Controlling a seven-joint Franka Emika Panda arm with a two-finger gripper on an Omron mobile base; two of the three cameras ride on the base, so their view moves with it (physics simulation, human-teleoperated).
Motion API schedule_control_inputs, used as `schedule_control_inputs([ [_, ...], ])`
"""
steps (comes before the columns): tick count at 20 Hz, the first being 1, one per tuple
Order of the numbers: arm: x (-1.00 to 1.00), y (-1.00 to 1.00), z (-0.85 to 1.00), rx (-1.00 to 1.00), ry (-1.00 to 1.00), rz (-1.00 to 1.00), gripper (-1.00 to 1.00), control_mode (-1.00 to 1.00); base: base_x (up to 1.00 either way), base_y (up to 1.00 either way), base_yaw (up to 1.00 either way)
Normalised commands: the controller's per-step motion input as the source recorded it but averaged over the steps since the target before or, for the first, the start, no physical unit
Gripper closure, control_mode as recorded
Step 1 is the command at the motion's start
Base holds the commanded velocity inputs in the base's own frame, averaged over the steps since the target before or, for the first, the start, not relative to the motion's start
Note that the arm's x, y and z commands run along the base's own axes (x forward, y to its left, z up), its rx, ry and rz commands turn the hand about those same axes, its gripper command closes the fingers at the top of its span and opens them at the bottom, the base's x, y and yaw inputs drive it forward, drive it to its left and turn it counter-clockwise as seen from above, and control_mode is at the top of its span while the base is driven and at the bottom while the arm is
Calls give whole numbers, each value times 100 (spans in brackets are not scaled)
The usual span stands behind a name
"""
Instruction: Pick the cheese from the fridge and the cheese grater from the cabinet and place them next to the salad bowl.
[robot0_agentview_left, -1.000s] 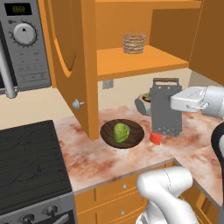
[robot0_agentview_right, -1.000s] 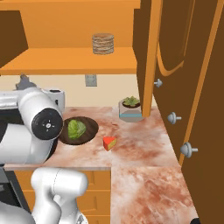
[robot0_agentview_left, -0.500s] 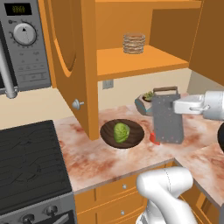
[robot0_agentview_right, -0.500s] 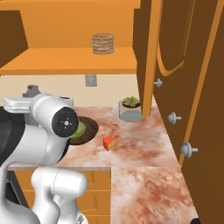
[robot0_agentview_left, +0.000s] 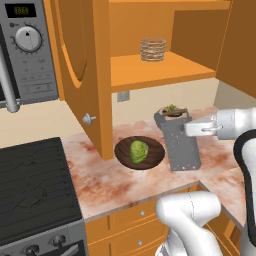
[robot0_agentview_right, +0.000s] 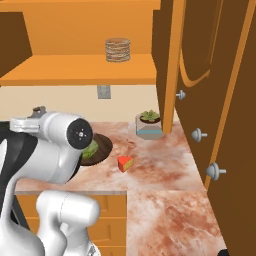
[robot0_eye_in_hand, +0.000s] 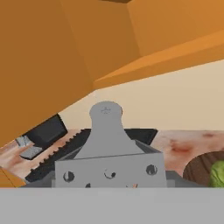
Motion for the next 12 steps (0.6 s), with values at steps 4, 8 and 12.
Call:
schedule_control_inputs([
  [4, 4, 51, -69, 2, -23, -9, 100, -100, 0, 0, 0],
  [8, 9, 49, -68, 7, -24, -13, 100, -100, 0, 0, 0],
  [12, 18, 46, -76, 12, -16, -10, 100, -100, 0, 0, 0],
])
